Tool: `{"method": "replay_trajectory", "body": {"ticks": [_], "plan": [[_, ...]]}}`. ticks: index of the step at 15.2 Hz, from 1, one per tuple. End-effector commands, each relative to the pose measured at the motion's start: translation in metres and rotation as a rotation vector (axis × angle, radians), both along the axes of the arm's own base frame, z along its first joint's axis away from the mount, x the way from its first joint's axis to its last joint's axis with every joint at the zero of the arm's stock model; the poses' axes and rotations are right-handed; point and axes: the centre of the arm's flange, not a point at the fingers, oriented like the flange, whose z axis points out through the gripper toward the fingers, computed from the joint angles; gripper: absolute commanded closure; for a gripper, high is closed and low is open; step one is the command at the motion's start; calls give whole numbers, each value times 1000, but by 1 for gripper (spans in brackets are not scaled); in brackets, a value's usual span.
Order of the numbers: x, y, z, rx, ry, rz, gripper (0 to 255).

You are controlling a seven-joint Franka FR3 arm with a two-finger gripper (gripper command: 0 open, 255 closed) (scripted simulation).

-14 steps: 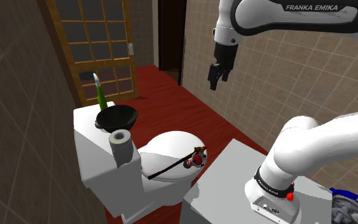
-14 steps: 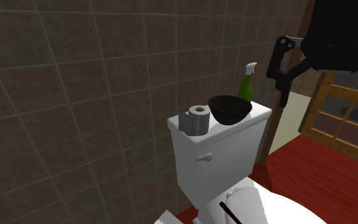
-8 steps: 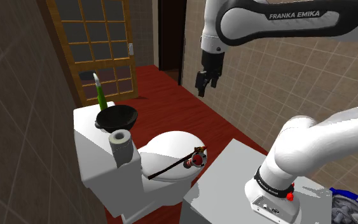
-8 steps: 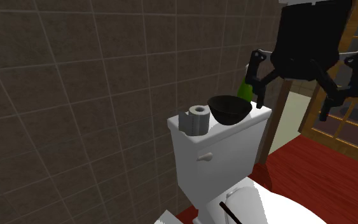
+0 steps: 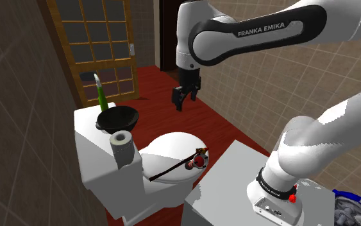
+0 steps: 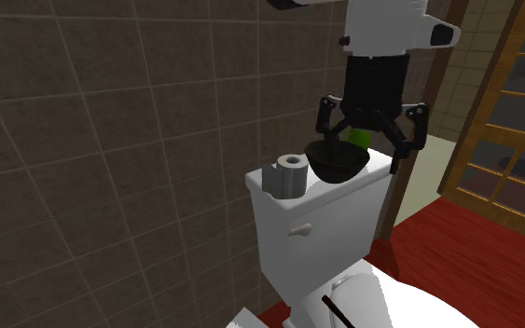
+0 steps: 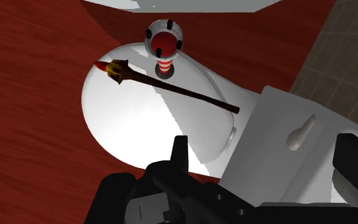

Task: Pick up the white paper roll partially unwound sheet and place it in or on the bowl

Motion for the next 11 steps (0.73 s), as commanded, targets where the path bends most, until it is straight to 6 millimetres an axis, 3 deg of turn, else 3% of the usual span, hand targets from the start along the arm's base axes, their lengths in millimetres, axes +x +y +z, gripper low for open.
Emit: {"method": "replay_trajectory", "body": {"ticks": [1,11], "plan": [[12,19,-13,7,-1,5,0],[69,118,-71,33,-2,32,0]]}}
